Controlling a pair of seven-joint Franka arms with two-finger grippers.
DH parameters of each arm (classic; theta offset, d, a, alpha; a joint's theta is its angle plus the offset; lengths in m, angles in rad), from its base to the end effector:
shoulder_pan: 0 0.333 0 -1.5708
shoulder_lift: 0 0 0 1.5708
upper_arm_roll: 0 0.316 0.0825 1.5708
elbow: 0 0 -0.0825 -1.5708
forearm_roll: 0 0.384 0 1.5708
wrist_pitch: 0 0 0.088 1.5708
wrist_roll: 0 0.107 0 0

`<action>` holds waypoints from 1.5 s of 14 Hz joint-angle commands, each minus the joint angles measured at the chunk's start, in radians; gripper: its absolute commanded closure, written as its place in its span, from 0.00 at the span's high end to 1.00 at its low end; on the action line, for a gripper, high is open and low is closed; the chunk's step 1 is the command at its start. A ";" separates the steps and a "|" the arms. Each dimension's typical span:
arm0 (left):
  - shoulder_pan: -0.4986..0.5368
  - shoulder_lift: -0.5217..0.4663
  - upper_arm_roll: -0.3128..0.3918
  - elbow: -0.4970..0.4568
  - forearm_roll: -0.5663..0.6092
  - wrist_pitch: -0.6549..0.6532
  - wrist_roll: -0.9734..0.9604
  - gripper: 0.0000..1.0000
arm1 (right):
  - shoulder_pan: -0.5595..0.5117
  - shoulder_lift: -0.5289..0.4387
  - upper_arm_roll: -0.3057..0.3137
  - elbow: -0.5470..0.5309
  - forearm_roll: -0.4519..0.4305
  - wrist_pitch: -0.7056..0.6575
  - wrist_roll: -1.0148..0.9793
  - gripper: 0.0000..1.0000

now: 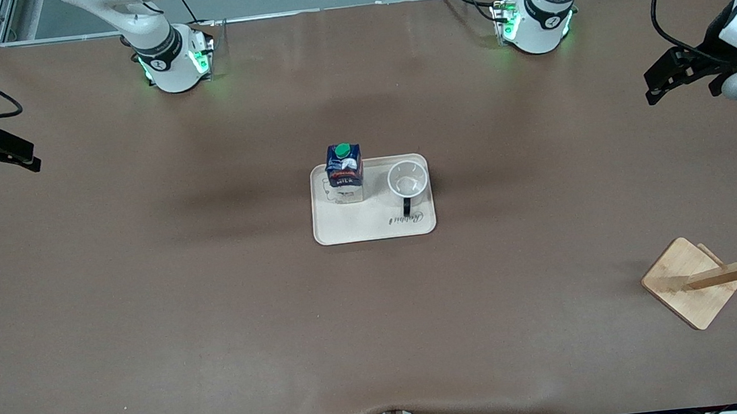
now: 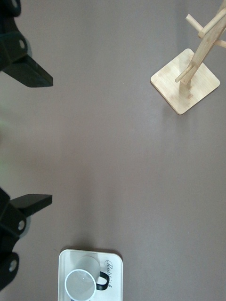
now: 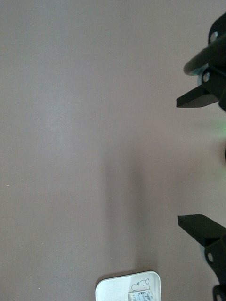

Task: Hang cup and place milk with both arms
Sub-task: 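Reach the left gripper toward the white mug on the tray, then lower the left gripper and grasp the white mug by its rim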

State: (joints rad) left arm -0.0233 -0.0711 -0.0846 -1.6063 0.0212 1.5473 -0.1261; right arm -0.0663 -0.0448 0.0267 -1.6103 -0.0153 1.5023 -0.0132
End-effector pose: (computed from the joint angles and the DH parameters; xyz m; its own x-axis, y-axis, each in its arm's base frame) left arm 0.5270 -0.0565 0.6441 0.9997 0.0188 0.0152 0.0192 -0.9995 -0.0255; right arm 0.5324 -0.0225 0.6246 0.9976 -0.0275 -0.0634 -0.0265 -0.9995 0.0157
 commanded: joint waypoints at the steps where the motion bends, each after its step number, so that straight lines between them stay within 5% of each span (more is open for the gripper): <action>1: 0.003 0.014 -0.003 0.031 -0.004 -0.024 -0.009 1.00 | -0.015 0.016 0.010 0.033 0.018 -0.017 -0.014 1.00; 6: -0.030 0.089 -0.029 0.063 -0.006 -0.024 -0.018 1.00 | -0.013 0.020 0.010 0.033 0.018 -0.017 -0.013 1.00; 12: -0.145 0.264 -0.155 0.060 -0.003 0.092 -0.426 1.00 | -0.013 0.020 0.012 0.036 0.018 -0.017 -0.013 1.00; 21: -0.374 0.537 -0.158 -0.003 0.000 0.331 -0.727 1.00 | -0.015 0.029 0.010 0.033 0.018 -0.017 -0.014 1.00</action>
State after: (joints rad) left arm -0.3893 0.4449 -0.2453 -1.5854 0.0195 1.8348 -0.8333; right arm -0.0661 -0.0360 0.0298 -1.6041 -0.0152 1.5019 -0.0133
